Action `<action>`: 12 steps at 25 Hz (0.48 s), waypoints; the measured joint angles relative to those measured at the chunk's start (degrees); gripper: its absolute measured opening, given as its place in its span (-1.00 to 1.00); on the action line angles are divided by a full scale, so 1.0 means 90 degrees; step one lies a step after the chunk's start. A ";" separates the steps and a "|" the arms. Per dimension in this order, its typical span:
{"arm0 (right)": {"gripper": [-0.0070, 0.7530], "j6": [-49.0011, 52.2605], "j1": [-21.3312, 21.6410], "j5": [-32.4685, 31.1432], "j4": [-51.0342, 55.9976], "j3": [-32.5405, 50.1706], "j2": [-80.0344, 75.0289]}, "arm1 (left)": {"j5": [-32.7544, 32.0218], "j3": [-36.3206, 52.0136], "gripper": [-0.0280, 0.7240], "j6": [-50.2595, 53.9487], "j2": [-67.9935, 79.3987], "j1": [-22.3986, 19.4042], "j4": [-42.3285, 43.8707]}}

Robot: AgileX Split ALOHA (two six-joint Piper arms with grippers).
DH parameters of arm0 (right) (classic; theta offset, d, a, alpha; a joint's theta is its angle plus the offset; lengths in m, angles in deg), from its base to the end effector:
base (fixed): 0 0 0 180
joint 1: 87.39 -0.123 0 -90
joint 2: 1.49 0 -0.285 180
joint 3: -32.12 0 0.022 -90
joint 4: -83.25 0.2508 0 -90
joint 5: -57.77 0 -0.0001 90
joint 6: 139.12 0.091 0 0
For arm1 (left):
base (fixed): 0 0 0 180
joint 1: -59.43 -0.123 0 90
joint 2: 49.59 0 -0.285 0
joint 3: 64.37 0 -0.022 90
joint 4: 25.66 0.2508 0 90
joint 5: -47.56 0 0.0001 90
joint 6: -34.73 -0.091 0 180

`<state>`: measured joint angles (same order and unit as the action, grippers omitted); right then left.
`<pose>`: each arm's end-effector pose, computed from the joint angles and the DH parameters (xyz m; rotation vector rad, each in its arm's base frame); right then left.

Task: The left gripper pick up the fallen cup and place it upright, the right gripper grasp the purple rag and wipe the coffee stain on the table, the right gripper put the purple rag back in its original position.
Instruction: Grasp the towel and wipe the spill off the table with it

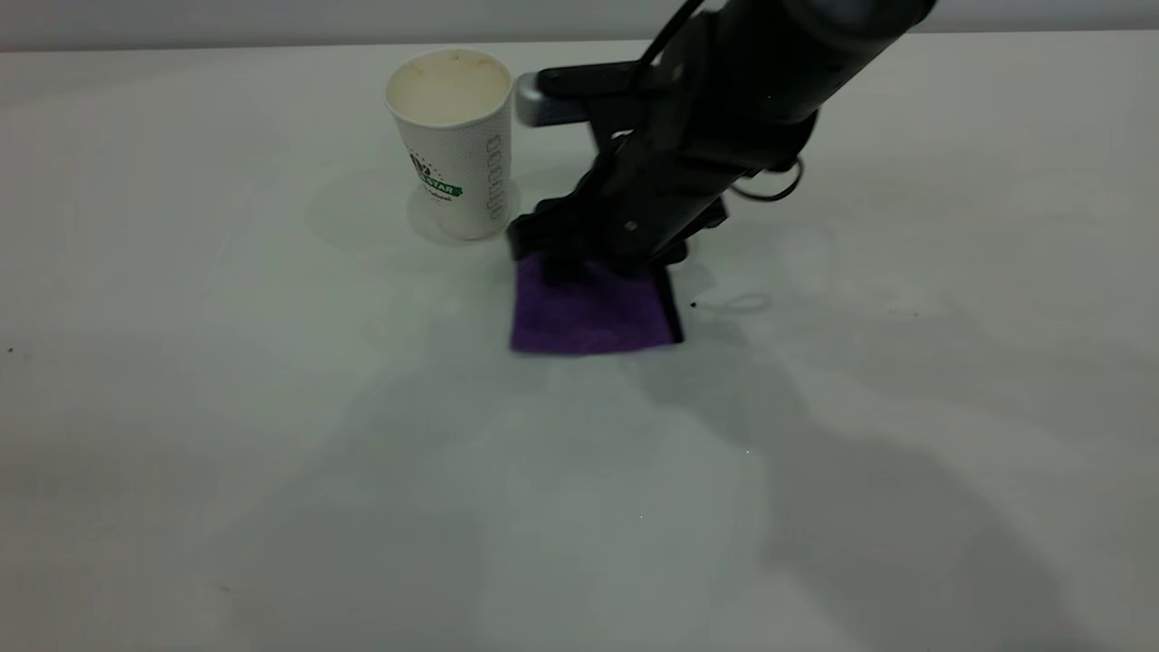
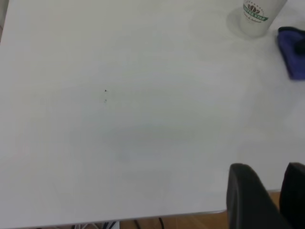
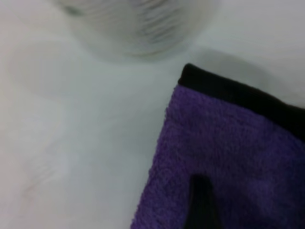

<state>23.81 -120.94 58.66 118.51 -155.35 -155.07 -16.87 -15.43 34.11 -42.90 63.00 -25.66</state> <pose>0.3879 0.2563 -0.0210 -0.3404 2.5508 0.3395 -0.0097 0.0006 0.2703 0.0766 2.0942 -0.0311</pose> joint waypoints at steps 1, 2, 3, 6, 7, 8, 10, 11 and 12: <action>0.57 -0.0063 0.0129 -0.0099 0.0000 0.0000 0.0008 | 0.0000 0.0000 -0.29 0.0000 0.0000 0.0000 0.0000; 0.57 -0.0127 0.0250 -0.0189 0.0000 0.0000 0.0022 | 0.0000 0.0000 -0.29 0.0000 0.0000 0.0000 0.0000; 0.57 -0.0181 0.0410 -0.0303 0.0000 -0.0007 0.0033 | 0.0000 0.0000 -0.29 0.0000 0.0000 0.0000 0.0000; 0.56 -0.0393 0.0935 -0.0636 0.0007 -0.0020 0.0058 | 0.0000 0.0000 -0.29 0.0000 0.0000 0.0000 0.0000; 0.56 -0.0436 0.1142 -0.0771 -0.0001 -0.0021 0.0074 | 0.0000 0.0000 -0.29 0.0000 0.0000 0.0000 0.0000; 0.56 -0.0463 0.1359 -0.0921 -0.0048 -0.0028 0.0088 | 0.0000 0.0000 -0.29 0.0000 0.0000 0.0000 0.0000; 0.56 -0.0483 0.1767 -0.1178 -0.0226 -0.0047 0.0109 | 0.0000 0.0000 -0.29 0.0000 0.0000 0.0000 0.0000; 0.56 -0.0483 0.1994 -0.1308 -0.0344 -0.0061 0.0115 | 0.0000 0.0000 -0.29 0.0000 0.0000 0.0000 0.0000; 0.56 -0.0483 0.2183 -0.1426 -0.0483 -0.0061 0.0121 | 0.0000 0.0000 -0.29 0.0000 0.0000 0.0000 0.0000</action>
<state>19.47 -101.29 45.83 114.16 -155.90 -153.98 -16.87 -15.43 34.11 -42.90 63.00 -25.66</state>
